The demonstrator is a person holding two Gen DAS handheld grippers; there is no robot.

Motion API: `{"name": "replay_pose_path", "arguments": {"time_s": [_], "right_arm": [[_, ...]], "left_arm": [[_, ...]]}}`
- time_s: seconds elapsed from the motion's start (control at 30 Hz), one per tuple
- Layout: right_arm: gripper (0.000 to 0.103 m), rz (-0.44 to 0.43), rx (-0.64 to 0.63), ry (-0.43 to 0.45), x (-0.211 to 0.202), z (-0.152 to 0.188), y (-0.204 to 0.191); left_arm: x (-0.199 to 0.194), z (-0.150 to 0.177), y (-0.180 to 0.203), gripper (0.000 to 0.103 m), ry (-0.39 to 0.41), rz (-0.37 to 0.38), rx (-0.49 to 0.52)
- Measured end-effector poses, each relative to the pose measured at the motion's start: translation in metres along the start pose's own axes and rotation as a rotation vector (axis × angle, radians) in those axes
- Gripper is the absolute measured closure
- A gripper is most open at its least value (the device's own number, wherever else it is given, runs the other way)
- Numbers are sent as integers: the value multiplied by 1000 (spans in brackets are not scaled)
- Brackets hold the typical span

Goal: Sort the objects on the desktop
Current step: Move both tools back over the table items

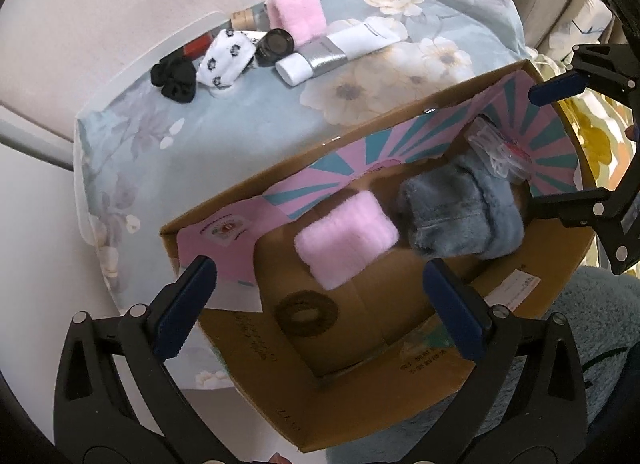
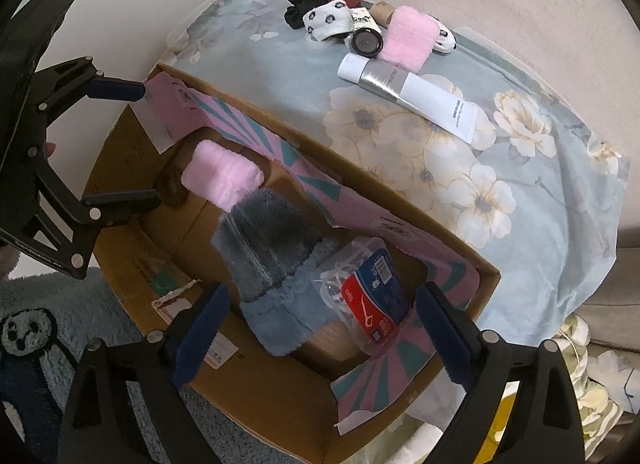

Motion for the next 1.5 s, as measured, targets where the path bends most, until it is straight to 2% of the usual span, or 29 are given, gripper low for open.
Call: {"name": "replay_pose_path", "arguments": {"time_s": [0.03, 0.07, 0.33, 0.5, 0.73, 0.77, 0.87, 1.03, 1.23, 1.5], "right_arm": [[8, -4, 1, 2, -1, 0, 0], [1, -8, 4, 3, -1, 0, 1], [0, -39, 38, 15, -7, -3, 2], [0, 32, 16, -34, -9, -2, 6], [0, 79, 50, 72, -41, -10, 19], [0, 120, 63, 90, -46, -11, 24], [0, 155, 80, 104, -49, -12, 34], [0, 138, 131, 130, -57, -8, 48], [0, 144, 187, 172, -74, -8, 67], [0, 147, 242, 217, -92, -31, 95]], "left_arm": [[-1, 0, -1, 0, 1, -2, 0], [-1, 0, -1, 0, 2, -6, 1], [-7, -4, -4, 0, 18, -34, 11], [-13, -7, -4, 0, 35, -62, 23], [-27, -8, -9, 0, 66, -83, 12], [-30, -9, -11, 0, 75, -86, 0], [-41, -13, -22, 0, 108, -81, -38], [-60, -23, -42, 0, 153, -95, -85], [-82, -32, -78, 0, 213, -77, -172], [-91, -56, -120, 0, 270, -73, -226]]}}
Point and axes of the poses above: each gripper's, at about its wrist camera, not at the fingertips, and x roughly the way its jaws point, y to its right, z to its underside, the point moved 6 cm from there along x, roughly the way its jaws point, and after that the axes turned 1 degree about z, right-handed, at the moved point
